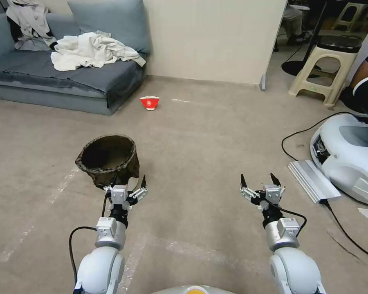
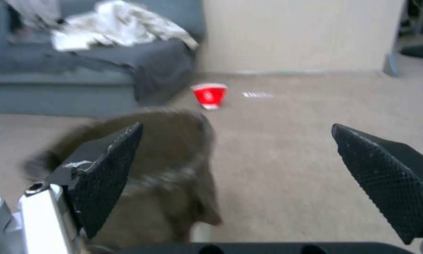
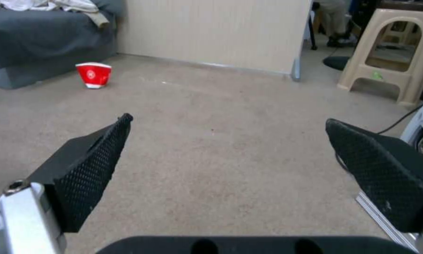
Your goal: Pick up the trash can from the floor.
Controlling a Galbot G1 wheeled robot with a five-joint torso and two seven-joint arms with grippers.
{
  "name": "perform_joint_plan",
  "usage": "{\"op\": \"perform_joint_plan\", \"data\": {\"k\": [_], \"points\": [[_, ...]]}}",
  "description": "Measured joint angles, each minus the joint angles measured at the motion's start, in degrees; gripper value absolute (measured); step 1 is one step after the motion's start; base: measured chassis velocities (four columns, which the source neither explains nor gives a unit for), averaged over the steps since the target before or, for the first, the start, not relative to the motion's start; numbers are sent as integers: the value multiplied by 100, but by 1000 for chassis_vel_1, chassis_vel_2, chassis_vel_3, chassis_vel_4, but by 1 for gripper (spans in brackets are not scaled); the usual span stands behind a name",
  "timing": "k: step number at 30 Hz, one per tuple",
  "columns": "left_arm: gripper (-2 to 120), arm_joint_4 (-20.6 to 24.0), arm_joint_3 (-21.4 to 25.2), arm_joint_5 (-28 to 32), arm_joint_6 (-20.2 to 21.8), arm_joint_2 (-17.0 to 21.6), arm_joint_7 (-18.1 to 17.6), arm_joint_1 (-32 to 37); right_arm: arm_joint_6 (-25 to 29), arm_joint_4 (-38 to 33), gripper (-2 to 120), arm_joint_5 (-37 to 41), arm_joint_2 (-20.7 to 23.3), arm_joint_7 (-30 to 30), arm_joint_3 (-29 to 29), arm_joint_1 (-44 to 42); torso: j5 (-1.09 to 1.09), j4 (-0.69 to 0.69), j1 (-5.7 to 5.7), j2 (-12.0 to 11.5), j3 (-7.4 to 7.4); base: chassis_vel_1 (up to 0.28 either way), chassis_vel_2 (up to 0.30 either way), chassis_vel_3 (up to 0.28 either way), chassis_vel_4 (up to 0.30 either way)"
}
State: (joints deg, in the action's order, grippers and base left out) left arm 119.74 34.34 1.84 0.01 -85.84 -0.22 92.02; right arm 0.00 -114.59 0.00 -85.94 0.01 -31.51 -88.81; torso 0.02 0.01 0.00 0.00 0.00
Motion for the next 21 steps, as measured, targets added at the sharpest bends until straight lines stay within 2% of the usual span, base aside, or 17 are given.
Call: {"op": "perform_joint_plan", "data": {"k": [1,3,5,7,8,11,13,14,17,18,21], "points": [[100,0,0,0,0,0,0,0,0,0,100,0,0,0,0,0,0,0,0,0,0,0,0,0,0],[100,523,283,192,10,13,-26,322,-28,-76,100,5,-14,14,9,-28,0,1,0,0,0,0,0,0,0],[100,675,364,248,15,16,-36,413,-68,-178,100,16,-29,33,25,-64,-1,0,0,0,0,0,0,0,0],[100,1049,569,389,25,28,-54,646,-212,-549,100,63,-92,110,78,-176,-3,0,0,0,0,0,0,0,0],[100,1049,569,389,25,28,-54,646,-212,-549,100,63,-92,110,78,-176,-3,0,0,0,0,0,0,0,0],[100,1722,933,637,44,48,-87,1061,-506,-1258,100,158,-213,259,185,-406,-3,-1,0,0,0,0,0,0,0],[100,1870,1015,690,49,50,-96,1153,-570,-1415,100,179,-239,292,209,-458,-3,0,0,0,0,0,0,0,0],[100,2167,1173,811,64,59,-110,1338,-692,-1717,100,219,-292,356,254,-556,-3,-1,0,0,0,0,0,0,0],[100,2314,1265,960,154,138,-131,1487,-788,-1956,100,250,-334,408,289,-634,0,2,0,0,0,0,0,0,0],[100,2319,1307,1076,258,302,-137,1591,-984,-2241,100,399,-312,404,269,-782,-10,-2,-1,0,-1,0,0,0,0],[100,2227,1288,1083,267,351,-133,1591,-1063,-2236,100,482,-228,355,208,-834,2,-2,0,0,0,0,0,0,0]]}}
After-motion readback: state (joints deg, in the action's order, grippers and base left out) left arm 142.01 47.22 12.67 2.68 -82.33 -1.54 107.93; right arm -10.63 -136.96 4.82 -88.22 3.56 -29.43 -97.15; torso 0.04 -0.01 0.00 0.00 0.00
